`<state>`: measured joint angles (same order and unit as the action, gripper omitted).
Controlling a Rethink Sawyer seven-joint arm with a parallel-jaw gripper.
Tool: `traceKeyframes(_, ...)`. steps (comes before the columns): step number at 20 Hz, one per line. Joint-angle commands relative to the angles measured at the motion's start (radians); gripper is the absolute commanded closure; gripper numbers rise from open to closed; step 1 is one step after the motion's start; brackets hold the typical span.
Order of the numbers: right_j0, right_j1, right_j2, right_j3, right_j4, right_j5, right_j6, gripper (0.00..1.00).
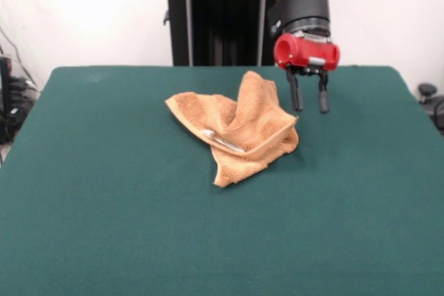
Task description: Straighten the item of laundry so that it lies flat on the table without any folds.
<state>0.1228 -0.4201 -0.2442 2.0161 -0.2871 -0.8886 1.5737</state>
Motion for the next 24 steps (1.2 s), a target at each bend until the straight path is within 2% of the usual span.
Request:
traceKeyframes(1, 0.034, 0.042, 0.037, -0.054, 0.074, 0.016, 0.133, 0.00)
traceKeyframes(6, 0.038, 0.042, 0.025, -0.050, 0.085, 0.022, 0.129, 0.00)
traceKeyframes(24, 0.085, 0.049, -0.047, -0.055, 0.163, 0.170, 0.072, 0.00)
